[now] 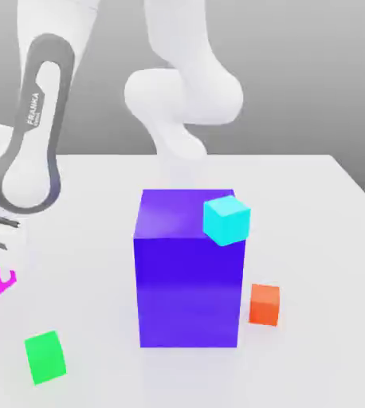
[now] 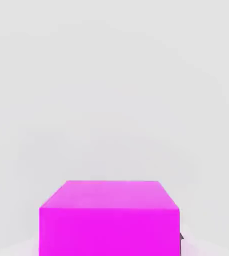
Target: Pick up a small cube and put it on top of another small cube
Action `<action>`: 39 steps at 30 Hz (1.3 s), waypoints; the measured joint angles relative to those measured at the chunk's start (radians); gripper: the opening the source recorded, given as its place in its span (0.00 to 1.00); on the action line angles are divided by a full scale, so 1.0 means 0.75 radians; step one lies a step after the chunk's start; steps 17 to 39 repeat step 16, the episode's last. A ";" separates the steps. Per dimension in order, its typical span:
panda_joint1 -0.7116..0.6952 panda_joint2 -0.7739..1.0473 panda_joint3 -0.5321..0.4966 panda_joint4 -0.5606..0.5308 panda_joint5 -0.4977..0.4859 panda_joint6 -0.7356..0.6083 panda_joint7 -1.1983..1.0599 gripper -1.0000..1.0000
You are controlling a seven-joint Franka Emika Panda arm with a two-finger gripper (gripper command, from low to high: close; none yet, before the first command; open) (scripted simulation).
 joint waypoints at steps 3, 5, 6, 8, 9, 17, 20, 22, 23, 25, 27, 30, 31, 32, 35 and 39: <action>0.116 -0.048 0.047 0.042 -0.101 -0.078 0.116 0.00; 0.199 -0.081 0.081 0.074 -0.179 -0.127 0.203 0.00; 0.241 -0.098 0.098 0.090 -0.222 -0.150 0.250 0.00; 0.296 -0.100 0.134 0.115 -0.262 -0.162 0.302 0.00; 0.297 -0.066 0.156 0.122 -0.234 -0.138 0.286 0.00; 0.229 0.098 0.268 0.141 -0.075 -0.008 0.175 1.00; 0.229 0.098 0.268 0.141 -0.075 -0.008 0.175 1.00; 0.229 0.098 0.268 0.141 -0.075 -0.008 0.175 1.00; 0.229 0.098 0.268 0.141 -0.075 -0.008 0.175 1.00; 0.229 0.098 0.268 0.141 -0.075 -0.008 0.175 1.00; 0.229 0.098 0.268 0.141 -0.075 -0.008 0.175 1.00; 0.229 0.098 0.268 0.141 -0.075 -0.008 0.175 1.00; 0.229 0.098 0.268 0.141 -0.075 -0.008 0.175 1.00; 0.229 0.098 0.268 0.141 -0.075 -0.008 0.175 1.00; 0.229 0.098 0.268 0.141 -0.075 -0.008 0.175 1.00; 0.229 0.098 0.268 0.141 -0.075 -0.008 0.175 1.00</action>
